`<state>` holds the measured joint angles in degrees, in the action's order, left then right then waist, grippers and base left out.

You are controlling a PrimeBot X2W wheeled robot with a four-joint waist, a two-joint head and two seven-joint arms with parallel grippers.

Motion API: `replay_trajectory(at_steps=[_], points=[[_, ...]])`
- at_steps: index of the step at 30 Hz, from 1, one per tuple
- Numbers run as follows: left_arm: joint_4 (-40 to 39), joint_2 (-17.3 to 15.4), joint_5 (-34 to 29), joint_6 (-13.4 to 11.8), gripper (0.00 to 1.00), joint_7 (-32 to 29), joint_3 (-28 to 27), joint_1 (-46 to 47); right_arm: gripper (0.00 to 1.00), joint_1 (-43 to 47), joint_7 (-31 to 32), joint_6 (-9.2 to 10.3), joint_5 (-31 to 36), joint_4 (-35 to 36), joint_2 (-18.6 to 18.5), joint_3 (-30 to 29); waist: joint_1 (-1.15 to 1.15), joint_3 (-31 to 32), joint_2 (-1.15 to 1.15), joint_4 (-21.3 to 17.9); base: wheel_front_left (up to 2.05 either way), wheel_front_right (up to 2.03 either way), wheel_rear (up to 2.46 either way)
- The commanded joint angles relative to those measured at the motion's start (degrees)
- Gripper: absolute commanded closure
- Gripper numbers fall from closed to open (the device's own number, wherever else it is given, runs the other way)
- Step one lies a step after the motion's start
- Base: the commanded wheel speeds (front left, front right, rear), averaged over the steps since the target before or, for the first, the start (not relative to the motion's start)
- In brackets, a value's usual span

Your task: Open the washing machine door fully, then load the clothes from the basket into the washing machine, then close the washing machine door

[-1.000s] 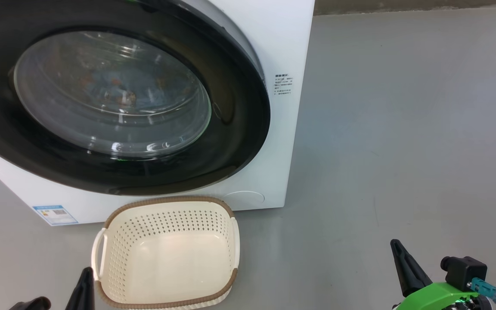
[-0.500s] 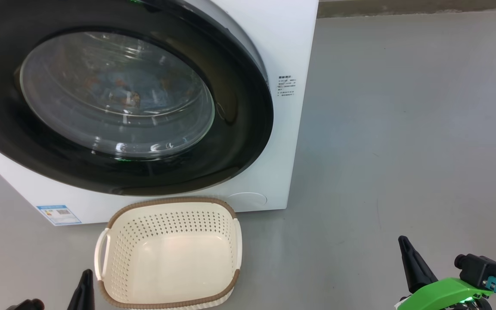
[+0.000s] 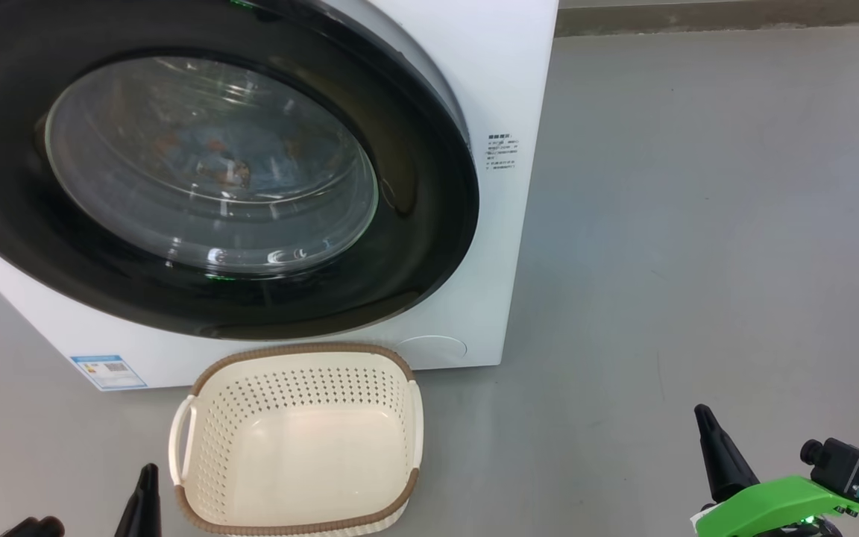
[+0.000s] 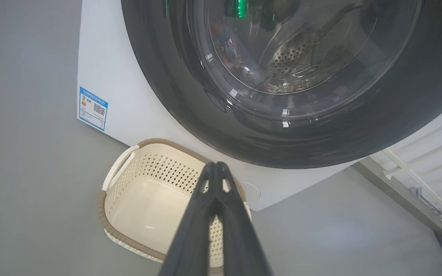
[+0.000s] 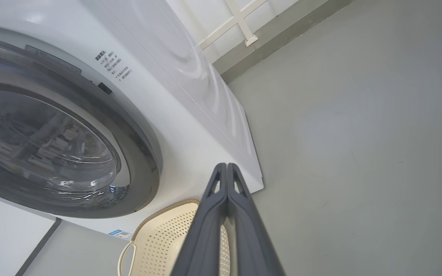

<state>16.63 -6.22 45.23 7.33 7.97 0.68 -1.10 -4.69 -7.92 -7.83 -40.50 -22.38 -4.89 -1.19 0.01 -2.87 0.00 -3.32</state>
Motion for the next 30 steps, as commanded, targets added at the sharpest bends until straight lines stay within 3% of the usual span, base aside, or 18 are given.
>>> replay_trajectory(at_steps=[1, 30], points=[[-1.43, -0.55, 1.30, 0.08, 1.00, -0.41, -1.32, 2.31, 1.00, -1.30, 0.37, 0.11, -1.58, 1.75, -0.13, -0.26, -0.01, 0.04, 0.00, 0.04, 0.00, 0.00, 0.00], [-1.81, 0.73, 16.69, 0.10, 1.00, -5.12, -3.27, 3.98, 1.00, -1.37, 5.11, 0.19, -18.43, 3.97, 0.59, -1.99, -0.01, 0.93, 0.00, 1.15, 0.00, 0.00, 0.00]])
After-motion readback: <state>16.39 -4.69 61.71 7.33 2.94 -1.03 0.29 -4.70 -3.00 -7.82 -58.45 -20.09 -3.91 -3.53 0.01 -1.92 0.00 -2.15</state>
